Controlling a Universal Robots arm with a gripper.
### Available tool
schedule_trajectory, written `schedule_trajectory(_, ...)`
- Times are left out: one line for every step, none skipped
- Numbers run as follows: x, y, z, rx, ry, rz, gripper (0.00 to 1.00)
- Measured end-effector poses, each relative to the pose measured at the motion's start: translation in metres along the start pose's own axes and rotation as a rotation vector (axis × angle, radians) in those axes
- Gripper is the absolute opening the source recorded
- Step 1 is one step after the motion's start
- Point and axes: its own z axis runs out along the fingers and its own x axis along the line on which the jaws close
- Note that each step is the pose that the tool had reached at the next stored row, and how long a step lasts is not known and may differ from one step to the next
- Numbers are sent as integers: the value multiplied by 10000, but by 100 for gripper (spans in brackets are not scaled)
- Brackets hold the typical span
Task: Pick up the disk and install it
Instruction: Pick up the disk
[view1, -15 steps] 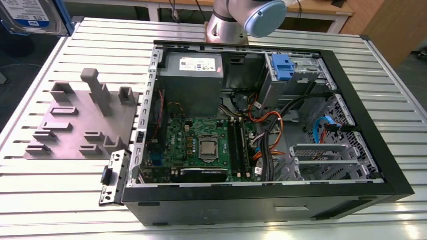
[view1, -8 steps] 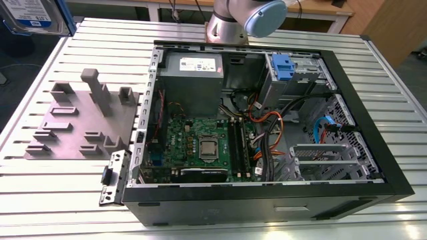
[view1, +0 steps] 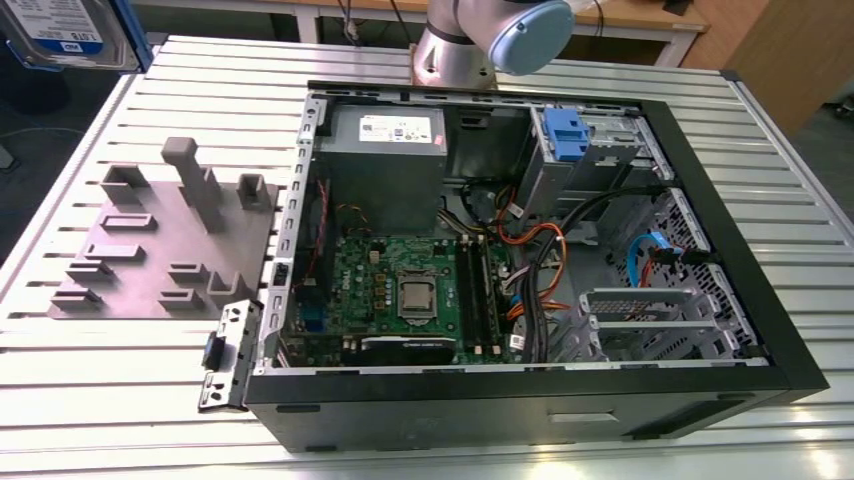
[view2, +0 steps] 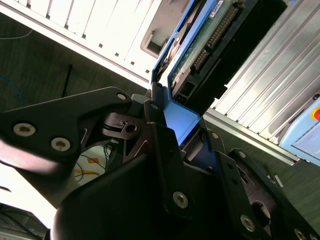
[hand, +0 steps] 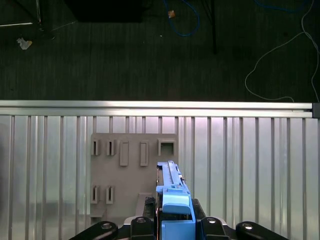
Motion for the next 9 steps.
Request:
schedule_trajectory(0,0,0,-1,0,0,36)
schedule_trajectory(0,-1,0,0,0,0,36)
schedule_trajectory(0,-35,0,0,0,0,36)
schedule_trajectory(0,-36,-1,0,0,0,36)
schedule_trajectory(0,-37,-1,0,0,0,36)
schedule_trajectory(-1,-40,-1,0,0,0,36)
schedule_trajectory(0,-44,-1,0,0,-1,36)
schedule_trajectory(0,-49,-1,-1,0,-1,36)
schedule_trajectory(0,-52,-1,1,0,0,36)
